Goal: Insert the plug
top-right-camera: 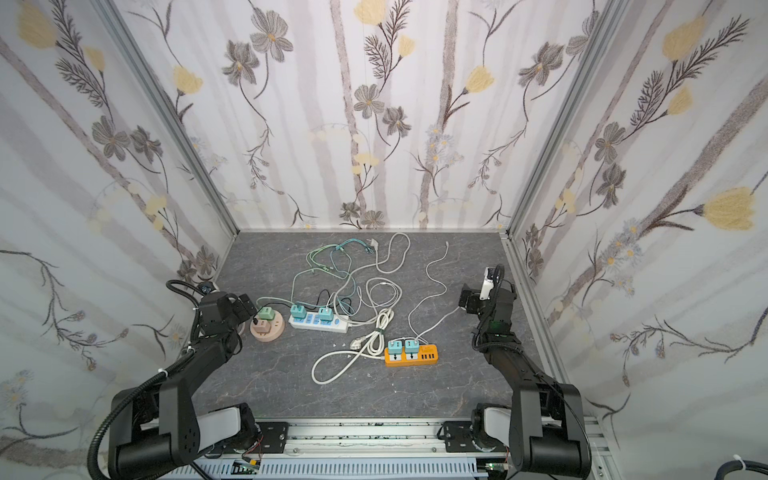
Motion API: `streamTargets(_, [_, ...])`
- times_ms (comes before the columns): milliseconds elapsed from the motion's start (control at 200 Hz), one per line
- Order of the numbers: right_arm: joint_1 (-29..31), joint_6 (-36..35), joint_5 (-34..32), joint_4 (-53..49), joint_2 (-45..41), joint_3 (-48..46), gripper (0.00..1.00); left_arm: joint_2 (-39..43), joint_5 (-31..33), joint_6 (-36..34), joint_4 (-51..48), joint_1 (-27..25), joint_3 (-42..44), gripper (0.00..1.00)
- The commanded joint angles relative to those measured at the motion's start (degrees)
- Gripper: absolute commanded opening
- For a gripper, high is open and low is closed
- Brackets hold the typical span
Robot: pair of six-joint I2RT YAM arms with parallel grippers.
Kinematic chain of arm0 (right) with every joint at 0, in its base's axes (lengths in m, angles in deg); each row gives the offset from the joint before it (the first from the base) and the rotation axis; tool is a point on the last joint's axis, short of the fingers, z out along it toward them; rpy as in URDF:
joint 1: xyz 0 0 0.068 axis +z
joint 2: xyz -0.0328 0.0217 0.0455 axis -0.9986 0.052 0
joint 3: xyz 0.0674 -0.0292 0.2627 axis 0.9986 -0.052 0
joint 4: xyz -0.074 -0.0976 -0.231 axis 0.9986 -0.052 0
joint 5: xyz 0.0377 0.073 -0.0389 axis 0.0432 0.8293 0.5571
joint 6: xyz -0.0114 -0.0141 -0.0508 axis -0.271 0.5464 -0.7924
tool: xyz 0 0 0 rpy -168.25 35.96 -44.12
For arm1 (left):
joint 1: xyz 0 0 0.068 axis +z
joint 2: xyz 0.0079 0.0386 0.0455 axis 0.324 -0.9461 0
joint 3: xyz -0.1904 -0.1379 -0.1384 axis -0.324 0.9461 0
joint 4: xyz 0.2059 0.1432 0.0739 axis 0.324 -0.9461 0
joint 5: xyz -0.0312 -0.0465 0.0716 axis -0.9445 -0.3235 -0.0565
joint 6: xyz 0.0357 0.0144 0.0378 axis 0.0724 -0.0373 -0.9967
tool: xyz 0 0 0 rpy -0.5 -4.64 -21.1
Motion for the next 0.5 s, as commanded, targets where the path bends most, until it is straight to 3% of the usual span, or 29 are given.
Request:
streamTargets(0, [-0.1, -2.1, 8.5, 14.4, 4.2, -3.1, 0.99, -3.0, -5.3, 1.2, 9.1, 0.1, 0.2, 1.0])
streamTargets(55, [-0.5, -0.1, 7.7, 24.6, 8.2, -5.6, 0.99, -4.7, -6.3, 1.0, 10.2, 0.1, 0.0, 1.0])
streamTargets(125, [-0.9, 0.7, 3.8, 16.0, 5.1, -4.1, 0.99, -6.8, -7.5, 0.8, 11.7, 0.0, 0.1, 1.0])
streamTargets(210, [-0.7, 1.0, 3.5, 20.2, 7.4, -4.2, 0.99, -8.1, -6.0, 1.4, 13.0, -0.1, 0.0, 1.0])
streamTargets(345, [-0.4, 0.2, 3.3, 18.0, 6.9, -3.5, 0.99, -7.1, -0.8, 1.2, 14.2, -0.1, 1.2, 1.0])
streamTargets(495, [-0.1, 0.1, 2.5, 18.1, 7.0, -3.4, 0.99, -7.6, -11.0, -1.0, 15.8, -0.4, 1.4, 1.0])
